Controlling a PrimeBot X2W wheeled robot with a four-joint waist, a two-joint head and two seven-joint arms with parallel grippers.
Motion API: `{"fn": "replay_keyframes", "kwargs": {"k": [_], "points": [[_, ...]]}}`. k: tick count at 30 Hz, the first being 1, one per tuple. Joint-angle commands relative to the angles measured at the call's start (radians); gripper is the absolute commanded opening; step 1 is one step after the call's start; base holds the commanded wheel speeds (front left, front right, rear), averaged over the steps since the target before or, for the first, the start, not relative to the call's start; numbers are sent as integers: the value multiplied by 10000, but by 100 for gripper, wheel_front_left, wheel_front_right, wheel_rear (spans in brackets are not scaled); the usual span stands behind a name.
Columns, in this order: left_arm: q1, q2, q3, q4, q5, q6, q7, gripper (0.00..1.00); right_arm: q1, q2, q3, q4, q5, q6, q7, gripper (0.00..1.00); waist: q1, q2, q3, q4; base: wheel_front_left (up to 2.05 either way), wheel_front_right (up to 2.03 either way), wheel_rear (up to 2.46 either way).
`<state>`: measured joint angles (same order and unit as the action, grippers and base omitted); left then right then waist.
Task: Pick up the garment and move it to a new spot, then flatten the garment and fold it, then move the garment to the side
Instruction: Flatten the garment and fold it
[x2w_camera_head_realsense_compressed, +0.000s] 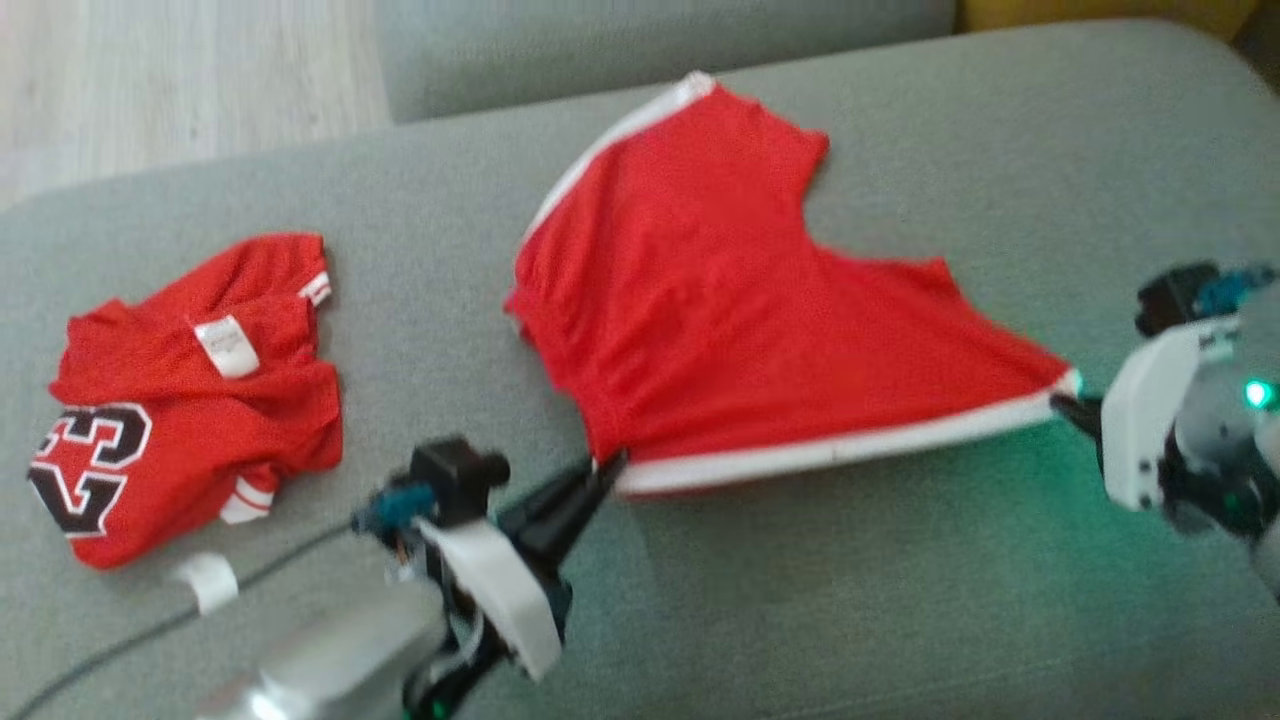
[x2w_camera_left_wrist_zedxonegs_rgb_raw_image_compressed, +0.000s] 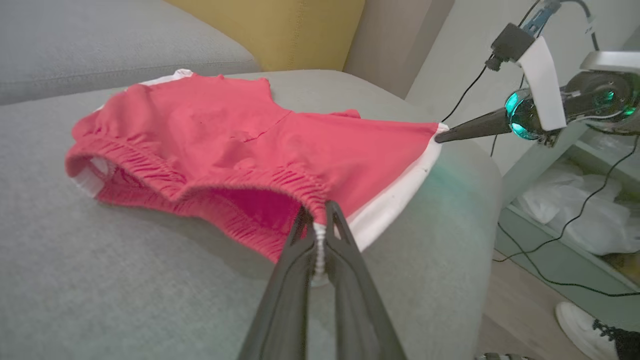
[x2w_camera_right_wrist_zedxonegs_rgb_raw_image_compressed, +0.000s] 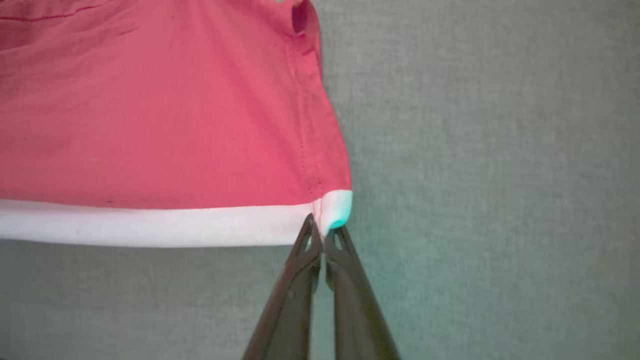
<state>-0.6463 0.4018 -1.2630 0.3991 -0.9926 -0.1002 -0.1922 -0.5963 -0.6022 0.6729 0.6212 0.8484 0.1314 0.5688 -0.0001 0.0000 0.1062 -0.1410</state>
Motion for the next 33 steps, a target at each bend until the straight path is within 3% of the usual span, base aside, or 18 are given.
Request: {"fn": "replay_keyframes", "kwargs": {"k": [1, 8, 13, 22, 33], "points": [[-36, 301, 290, -307, -224, 96, -131, 0, 198, -537, 42, -425, 107, -7, 101, 0, 1, 0, -324, -106, 0, 0, 0], [1076, 346, 227, -1355, -343, 663, -335, 0, 1582, -1503, -335, -2027, 684, -7, 545, 0, 1, 0, -625, -287, 0, 0, 0], [822, 510, 415, -1731, -153, 992, -370, 0, 1769, -1692, -1044, -2854, 522, -7, 322, 0, 1, 0, -380, -156, 0, 0, 0], [-502, 408, 937, -1677, 3, 1166, -109, 0, 642, -772, -2394, -3073, -871, -7, -581, 0, 1, 0, 544, 346, 0, 0, 0], [-2354, -119, 1451, -798, 94, 898, 230, 0, -1989, 462, -2691, -1623, -2536, -7, -1361, 0, 1, 0, 2197, 1159, 0, 0, 0]]}}
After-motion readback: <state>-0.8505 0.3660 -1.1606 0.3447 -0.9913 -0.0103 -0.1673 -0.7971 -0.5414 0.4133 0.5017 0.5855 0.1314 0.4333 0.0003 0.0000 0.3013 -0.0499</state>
